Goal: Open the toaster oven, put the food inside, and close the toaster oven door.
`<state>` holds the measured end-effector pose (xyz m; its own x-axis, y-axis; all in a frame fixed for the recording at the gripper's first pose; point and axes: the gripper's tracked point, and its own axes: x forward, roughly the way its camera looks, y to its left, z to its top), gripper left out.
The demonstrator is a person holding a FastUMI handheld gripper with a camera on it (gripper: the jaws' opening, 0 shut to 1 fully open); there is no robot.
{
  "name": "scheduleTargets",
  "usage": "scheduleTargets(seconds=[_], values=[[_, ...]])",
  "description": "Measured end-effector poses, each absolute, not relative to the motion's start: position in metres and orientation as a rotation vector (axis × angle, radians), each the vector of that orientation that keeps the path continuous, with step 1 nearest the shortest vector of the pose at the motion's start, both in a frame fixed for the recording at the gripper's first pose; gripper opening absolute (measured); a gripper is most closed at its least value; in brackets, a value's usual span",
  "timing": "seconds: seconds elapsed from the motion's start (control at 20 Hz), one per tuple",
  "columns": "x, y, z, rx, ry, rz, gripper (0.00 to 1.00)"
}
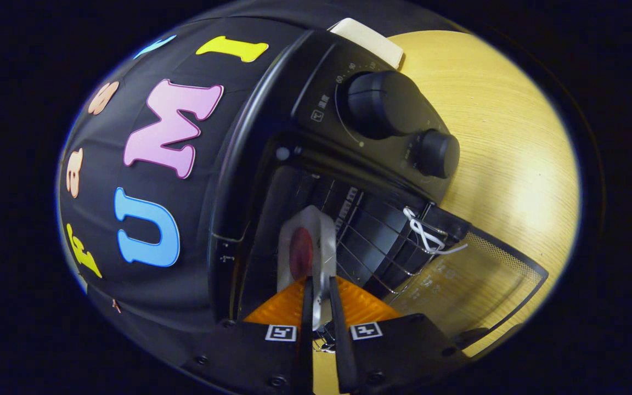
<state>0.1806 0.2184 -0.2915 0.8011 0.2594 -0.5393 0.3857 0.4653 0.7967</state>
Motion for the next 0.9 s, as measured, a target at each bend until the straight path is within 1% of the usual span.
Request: scheduleTargets(seconds=[0.05,0.1,0.15,0.2,0.35,0.6,0.9], values=[[0.178,0.220,-0.289,1.104,0.672,-0.064,0.28],[0.173,0.222,-0.286,1.102,0.683,-0.044,0.30],[0.167,0.226,-0.282,1.103,0.696,-0.018,0.45],[0.161,0.229,-0.281,1.096,0.710,0.008,0.49],[0.136,0.232,-0.279,1.042,0.759,0.060,0.97],[0.099,0.229,-0.264,0.952,0.800,0.126,0.99],[0.049,0.221,-0.263,0.608,0.820,0.261,0.99]])
